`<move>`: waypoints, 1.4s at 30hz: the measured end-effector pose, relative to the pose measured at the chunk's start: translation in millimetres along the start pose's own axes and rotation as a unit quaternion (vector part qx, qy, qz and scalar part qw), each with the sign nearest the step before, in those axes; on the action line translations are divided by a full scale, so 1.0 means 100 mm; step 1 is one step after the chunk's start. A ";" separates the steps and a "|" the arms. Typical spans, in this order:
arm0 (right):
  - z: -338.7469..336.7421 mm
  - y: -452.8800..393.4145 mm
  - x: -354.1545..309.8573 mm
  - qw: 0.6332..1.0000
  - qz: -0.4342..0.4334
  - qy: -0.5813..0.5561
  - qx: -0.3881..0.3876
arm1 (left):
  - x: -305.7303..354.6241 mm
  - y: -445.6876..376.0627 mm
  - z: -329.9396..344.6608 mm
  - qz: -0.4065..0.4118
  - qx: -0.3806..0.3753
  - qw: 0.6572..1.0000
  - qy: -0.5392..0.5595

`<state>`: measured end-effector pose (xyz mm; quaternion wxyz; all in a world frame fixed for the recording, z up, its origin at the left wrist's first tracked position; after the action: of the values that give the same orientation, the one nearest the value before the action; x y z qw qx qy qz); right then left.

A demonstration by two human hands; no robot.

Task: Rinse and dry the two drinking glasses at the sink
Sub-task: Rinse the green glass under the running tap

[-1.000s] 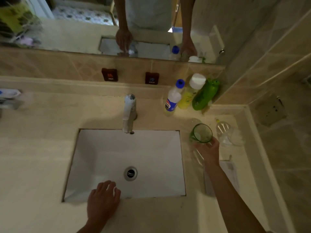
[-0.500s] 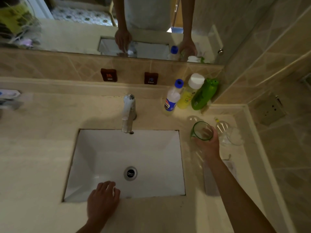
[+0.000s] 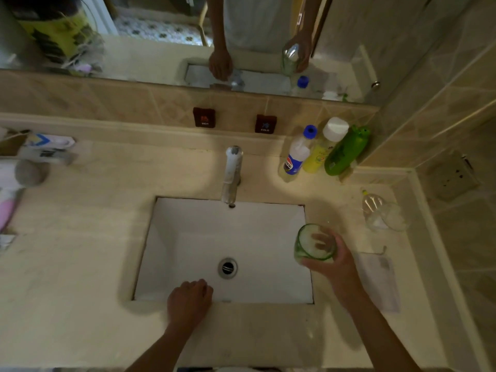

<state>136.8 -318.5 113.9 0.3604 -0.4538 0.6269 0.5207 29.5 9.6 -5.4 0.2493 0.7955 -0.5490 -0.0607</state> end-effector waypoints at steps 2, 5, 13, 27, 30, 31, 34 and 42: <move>0.24 0.10 0.06 1.000 0.011 -0.003 -0.024 | -0.02 -0.08 -0.02 -0.040 -0.047 0.998 0.034; 0.62 0.22 0.12 0.999 0.019 0.011 -0.048 | -0.03 -0.22 -0.16 -0.116 -0.132 0.933 0.313; 1.44 0.36 0.06 0.992 0.085 -0.032 -0.092 | 0.25 0.05 -0.87 0.032 -0.195 0.761 0.618; 1.89 0.41 -0.28 0.957 0.194 -0.166 -0.140 | 0.19 -0.29 -0.80 -0.021 -0.127 0.734 0.667; 1.75 0.11 -0.38 0.982 0.114 -0.016 -0.149 | 0.12 -0.41 -0.79 -0.023 -0.121 0.740 0.661; 1.68 -0.05 -0.44 0.988 0.072 0.044 -0.127 | 0.11 -0.45 -0.79 -0.022 -0.125 0.743 0.657; 1.57 -0.54 -0.74 0.982 -0.033 0.176 -0.058 | 0.11 -0.53 -0.80 -0.015 -0.138 0.751 0.645; 1.87 -1.61 -1.30 0.774 -0.338 0.518 -0.133 | 0.33 -0.78 -0.81 0.000 -0.160 0.797 0.583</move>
<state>327.9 -118.0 144.1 0.0701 -0.8810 0.4496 0.1293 138.5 27.5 34.3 0.6456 0.6295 -0.2825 0.3272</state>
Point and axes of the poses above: each hand's wrist, its own y-axis away from the middle knuckle, its own z-axis out of the palm, x = y × z, the point moved 3 cm from there along -y, towards the middle knuckle, and after that the axes turned 1 degree about -x, right-handed, at the moved point
